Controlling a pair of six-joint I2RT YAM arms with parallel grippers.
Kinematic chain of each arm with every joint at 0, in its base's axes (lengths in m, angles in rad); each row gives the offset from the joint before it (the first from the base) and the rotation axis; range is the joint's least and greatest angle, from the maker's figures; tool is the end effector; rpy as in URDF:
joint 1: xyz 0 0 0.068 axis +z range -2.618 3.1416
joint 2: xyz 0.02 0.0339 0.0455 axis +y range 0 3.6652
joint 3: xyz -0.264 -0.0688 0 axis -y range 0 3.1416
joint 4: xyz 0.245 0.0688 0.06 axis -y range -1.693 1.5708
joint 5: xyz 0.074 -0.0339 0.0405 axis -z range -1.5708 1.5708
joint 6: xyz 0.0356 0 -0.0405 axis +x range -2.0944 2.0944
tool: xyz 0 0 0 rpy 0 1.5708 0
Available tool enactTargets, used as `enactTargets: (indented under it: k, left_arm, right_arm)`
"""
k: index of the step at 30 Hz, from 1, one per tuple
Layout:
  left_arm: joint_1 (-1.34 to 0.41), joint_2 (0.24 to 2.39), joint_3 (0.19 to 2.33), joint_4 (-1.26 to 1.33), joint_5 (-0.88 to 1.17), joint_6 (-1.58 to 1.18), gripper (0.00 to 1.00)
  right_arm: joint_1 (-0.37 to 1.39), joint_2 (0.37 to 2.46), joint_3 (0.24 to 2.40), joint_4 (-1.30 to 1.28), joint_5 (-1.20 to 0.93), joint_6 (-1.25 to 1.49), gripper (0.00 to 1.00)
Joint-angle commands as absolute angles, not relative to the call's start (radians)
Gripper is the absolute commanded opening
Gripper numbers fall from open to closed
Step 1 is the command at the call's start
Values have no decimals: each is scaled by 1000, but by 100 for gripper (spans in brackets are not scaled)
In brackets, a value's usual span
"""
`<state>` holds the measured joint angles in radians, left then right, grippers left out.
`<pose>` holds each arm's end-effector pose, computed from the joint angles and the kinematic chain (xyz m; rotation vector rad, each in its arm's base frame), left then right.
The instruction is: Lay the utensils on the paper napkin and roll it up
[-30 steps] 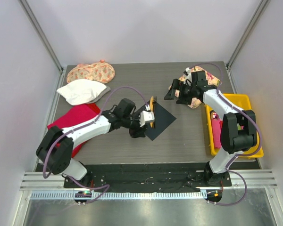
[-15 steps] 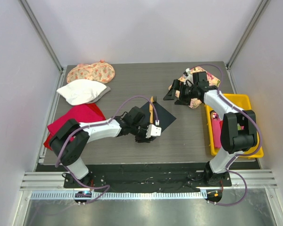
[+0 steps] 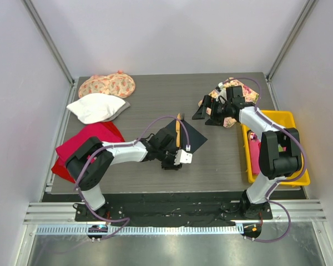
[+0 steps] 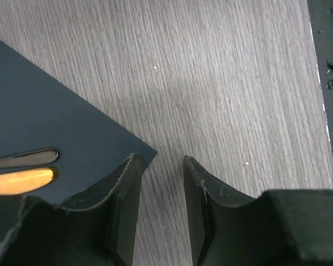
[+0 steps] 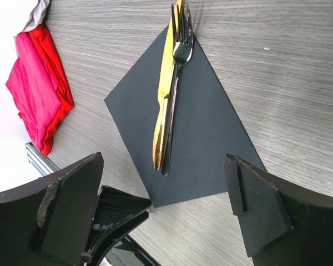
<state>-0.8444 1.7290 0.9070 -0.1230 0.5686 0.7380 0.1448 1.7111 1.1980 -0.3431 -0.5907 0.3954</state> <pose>0.2070 -0.2619 0.1513 1.9034 1.5561 -0.7563 0.3610 0.0727 0.2287 0.0300 2.4562 0.9588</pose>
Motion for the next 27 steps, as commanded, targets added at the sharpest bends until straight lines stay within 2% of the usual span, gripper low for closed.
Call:
enactTargets:
  k: [1, 10, 14, 17, 21, 26, 27]
  left_arm:
    - [-851, 1750, 948, -80, 580, 753, 40]
    - [-851, 1784, 954, -90, 568, 776, 38]
    - [-851, 1792, 946, -110, 568, 805, 34]
    - [-851, 1795, 946, -120, 569, 807, 28]
    - [-851, 1807, 966, -141, 571, 792, 15]
    - [-851, 1818, 979, -146, 565, 769, 7]
    - [-853, 1816, 979, -144, 566, 765, 3]
  right_arm:
    - [147, 1700, 1190, -305, -606, 399, 100]
    - [146, 1707, 1190, -301, -606, 408, 100]
    - [147, 1709, 1190, -301, -606, 408, 100]
    - [146, 1709, 1190, -301, -604, 408, 100]
    - [146, 1713, 1192, -301, -607, 413, 100]
    - [146, 1712, 1190, -301, -609, 414, 100]
    - [146, 1712, 1190, -301, -612, 414, 100]
